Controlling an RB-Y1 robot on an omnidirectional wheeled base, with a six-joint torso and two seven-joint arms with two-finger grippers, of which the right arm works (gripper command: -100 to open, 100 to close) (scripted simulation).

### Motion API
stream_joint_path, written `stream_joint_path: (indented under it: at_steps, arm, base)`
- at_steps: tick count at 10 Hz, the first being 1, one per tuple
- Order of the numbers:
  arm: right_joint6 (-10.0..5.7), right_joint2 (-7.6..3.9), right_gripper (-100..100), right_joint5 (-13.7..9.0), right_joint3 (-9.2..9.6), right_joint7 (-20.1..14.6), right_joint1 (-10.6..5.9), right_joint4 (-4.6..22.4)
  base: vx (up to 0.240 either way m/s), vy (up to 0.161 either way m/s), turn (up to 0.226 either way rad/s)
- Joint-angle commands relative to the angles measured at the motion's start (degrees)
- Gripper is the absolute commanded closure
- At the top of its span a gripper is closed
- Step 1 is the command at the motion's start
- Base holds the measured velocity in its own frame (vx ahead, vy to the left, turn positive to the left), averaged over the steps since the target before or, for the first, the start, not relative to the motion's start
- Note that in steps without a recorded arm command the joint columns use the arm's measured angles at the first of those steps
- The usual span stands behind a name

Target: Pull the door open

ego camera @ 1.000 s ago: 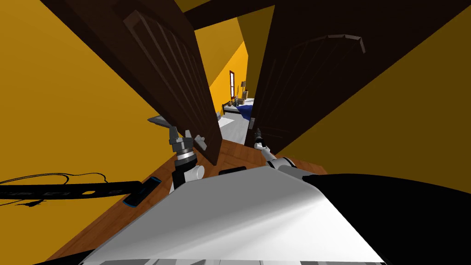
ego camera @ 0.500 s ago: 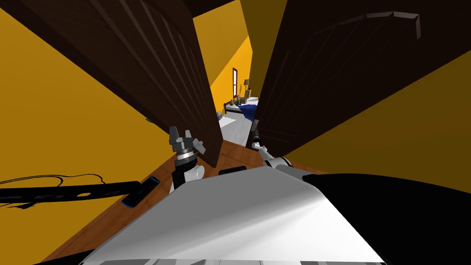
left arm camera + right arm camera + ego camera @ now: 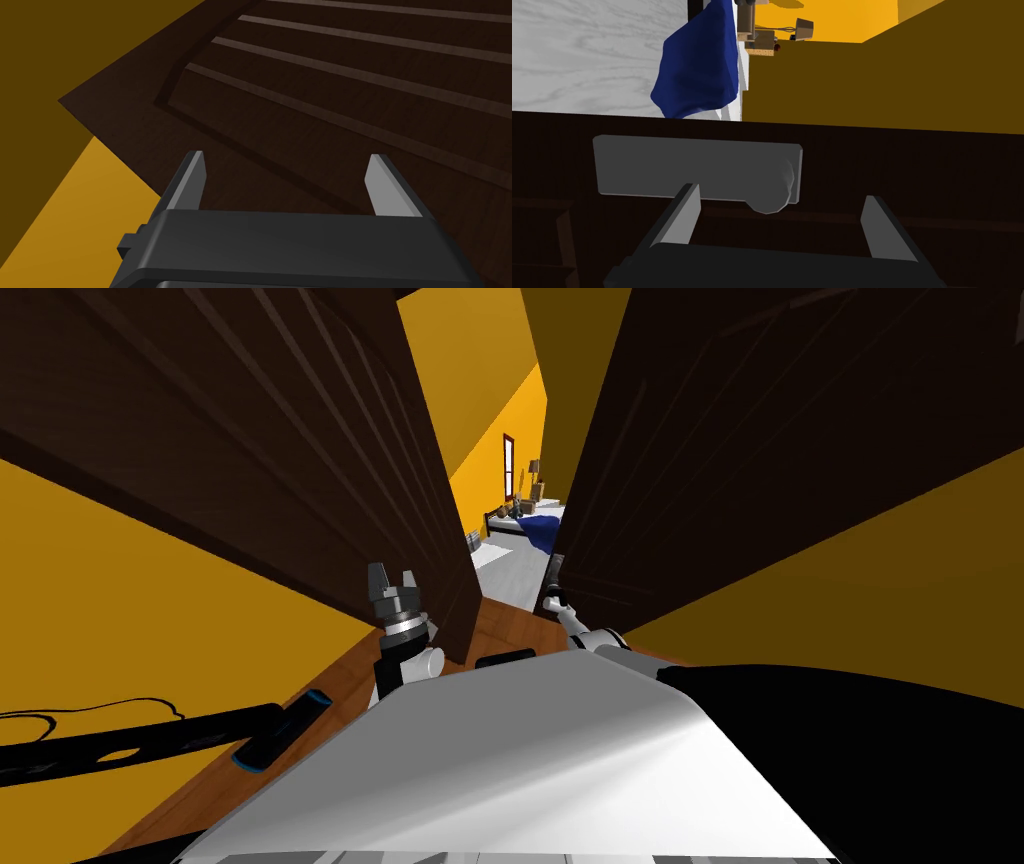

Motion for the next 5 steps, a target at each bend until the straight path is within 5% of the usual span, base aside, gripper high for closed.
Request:
stream_joint_path:
  at_steps: [1, 5]
  arm:
    - [-0.34, 0.74, -100, 0.11, -0.11, 0.60, -0.69, 0.85]
    - [-0.44, 2.92, -100, 0.34, -0.75, 2.69, -1.74, 1.46]
  base:
    - [0.199, -0.076, -0.081]
    - [0.203, -0.073, -0.172]
